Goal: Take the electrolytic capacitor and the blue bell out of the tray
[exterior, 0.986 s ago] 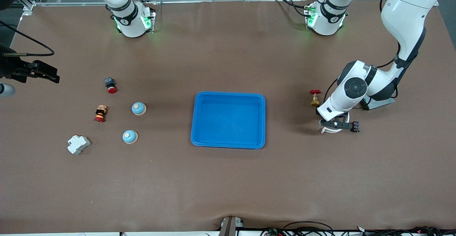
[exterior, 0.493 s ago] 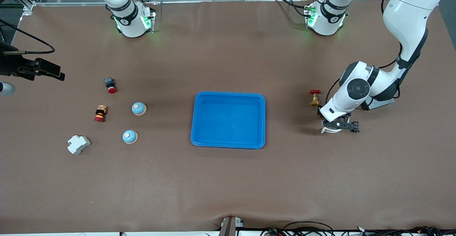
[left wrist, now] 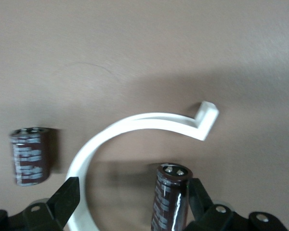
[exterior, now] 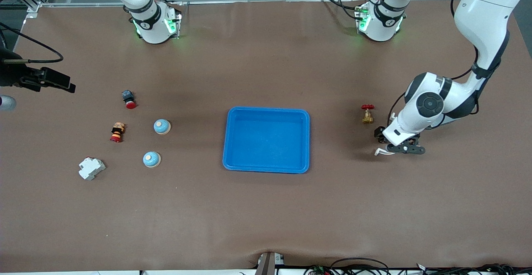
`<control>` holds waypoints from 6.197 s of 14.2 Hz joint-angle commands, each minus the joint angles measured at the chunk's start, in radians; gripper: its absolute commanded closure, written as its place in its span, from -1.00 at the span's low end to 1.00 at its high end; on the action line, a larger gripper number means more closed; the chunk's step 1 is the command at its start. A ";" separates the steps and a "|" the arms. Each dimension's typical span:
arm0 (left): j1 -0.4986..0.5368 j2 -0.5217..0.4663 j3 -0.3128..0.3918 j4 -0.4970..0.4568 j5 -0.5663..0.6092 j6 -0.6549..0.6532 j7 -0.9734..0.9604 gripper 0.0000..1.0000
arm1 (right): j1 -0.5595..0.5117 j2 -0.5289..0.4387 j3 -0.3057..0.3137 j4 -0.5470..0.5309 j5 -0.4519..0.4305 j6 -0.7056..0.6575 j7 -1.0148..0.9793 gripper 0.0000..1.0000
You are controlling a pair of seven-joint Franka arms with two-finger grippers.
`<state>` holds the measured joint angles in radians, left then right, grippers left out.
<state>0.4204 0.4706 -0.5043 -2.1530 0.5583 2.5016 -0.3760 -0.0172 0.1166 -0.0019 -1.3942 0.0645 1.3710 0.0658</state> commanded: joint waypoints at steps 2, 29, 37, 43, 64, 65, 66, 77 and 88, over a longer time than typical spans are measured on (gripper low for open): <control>0.127 -0.036 -0.127 0.042 -0.044 -0.105 0.015 -1.00 | -0.003 -0.023 0.000 -0.015 0.017 -0.004 0.015 -1.00; 0.380 -0.323 -0.149 0.803 -0.560 -1.058 0.471 -1.00 | 0.002 -0.066 0.006 -0.043 -0.057 0.068 0.003 -1.00; -0.226 -0.428 0.397 0.837 -0.572 -1.079 0.362 -1.00 | -0.003 -0.078 0.002 -0.069 -0.054 0.089 0.000 -1.00; -0.422 -0.431 0.558 0.799 -0.604 -1.110 0.350 -1.00 | -0.001 -0.084 0.002 -0.081 -0.055 0.099 -0.003 -1.00; -0.356 -0.464 0.397 0.616 -0.578 -0.822 0.293 -1.00 | 0.000 -0.104 0.003 -0.114 -0.043 0.119 -0.003 -1.00; -0.356 -0.464 0.398 0.616 -0.578 -0.823 0.299 -1.00 | 0.000 -0.104 0.003 -0.118 -0.043 0.119 -0.003 -1.00; -0.356 -0.464 0.398 0.611 -0.578 -0.825 0.299 -1.00 | 0.000 -0.106 0.003 -0.120 -0.043 0.120 -0.003 -1.00; -0.362 -0.452 0.397 0.616 -0.578 -0.831 0.295 -1.00 | 0.002 -0.106 0.005 -0.121 -0.012 0.122 -0.009 -1.00; -0.362 -0.438 0.397 0.614 -0.578 -0.831 0.292 -1.00 | 0.003 -0.110 0.006 -0.140 -0.012 0.140 -0.031 -1.00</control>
<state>0.0552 0.0260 -0.1018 -1.5579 -0.0270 1.6788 -0.0724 -0.0165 0.0463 0.0046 -1.4931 0.0401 1.4942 0.0479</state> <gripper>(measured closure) 0.000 0.000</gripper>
